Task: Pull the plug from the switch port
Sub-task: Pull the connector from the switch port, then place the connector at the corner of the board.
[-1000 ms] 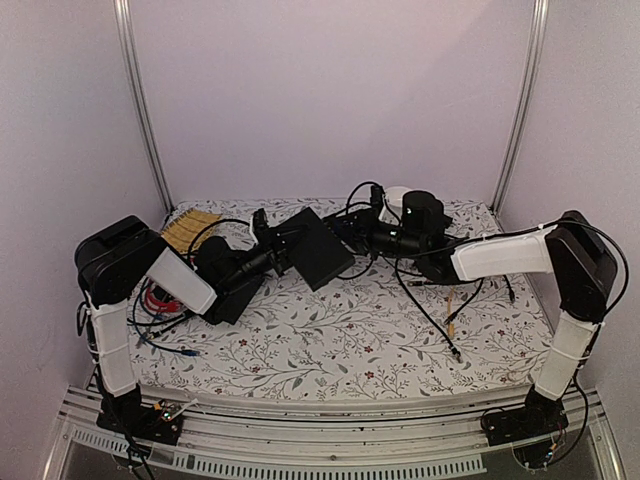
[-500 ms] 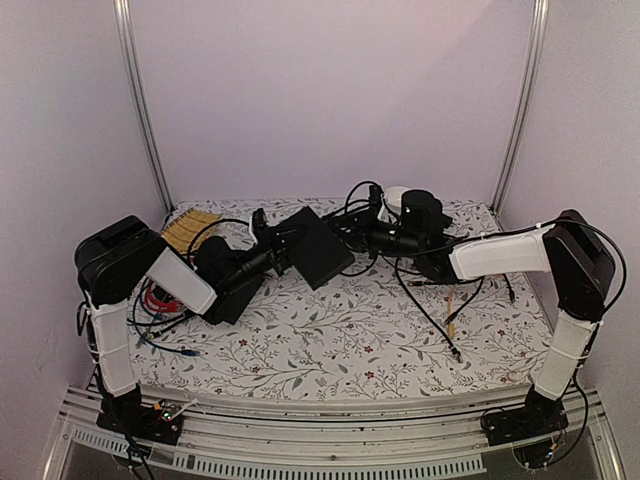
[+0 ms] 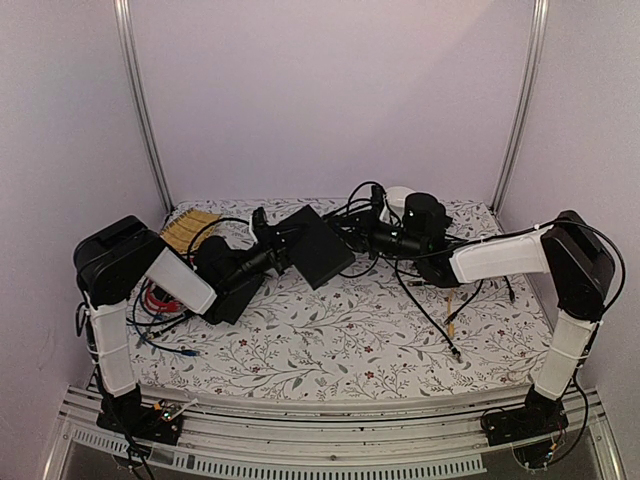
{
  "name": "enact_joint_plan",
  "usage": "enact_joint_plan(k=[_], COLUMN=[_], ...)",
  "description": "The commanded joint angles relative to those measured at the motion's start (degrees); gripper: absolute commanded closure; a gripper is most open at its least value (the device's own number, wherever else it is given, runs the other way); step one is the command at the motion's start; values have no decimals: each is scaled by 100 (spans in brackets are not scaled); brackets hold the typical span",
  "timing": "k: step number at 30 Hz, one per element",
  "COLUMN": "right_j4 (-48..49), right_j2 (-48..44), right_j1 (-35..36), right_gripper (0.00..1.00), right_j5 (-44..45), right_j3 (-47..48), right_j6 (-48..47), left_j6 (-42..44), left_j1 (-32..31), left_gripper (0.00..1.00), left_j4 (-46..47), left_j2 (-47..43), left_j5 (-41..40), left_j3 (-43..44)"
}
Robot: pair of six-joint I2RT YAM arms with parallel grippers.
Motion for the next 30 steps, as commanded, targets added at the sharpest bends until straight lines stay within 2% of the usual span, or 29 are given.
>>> enact_joint_plan(k=[1, 20, 30], right_j4=[673, 644, 241], right_j2=[-75, -797, -1692], right_j1=[-177, -798, -1618], right_gripper=[98, 98, 98], right_j5=[-57, 62, -393], right_j3=[-236, -832, -1378], right_j6=[70, -110, -304], left_j6=[14, 289, 535], left_j1=[-46, -32, 98], left_gripper=[100, 100, 100], left_j4=[1229, 937, 667], left_j2=[-416, -692, -790], left_j5=[-315, -746, -930], left_j3=[-62, -462, -549])
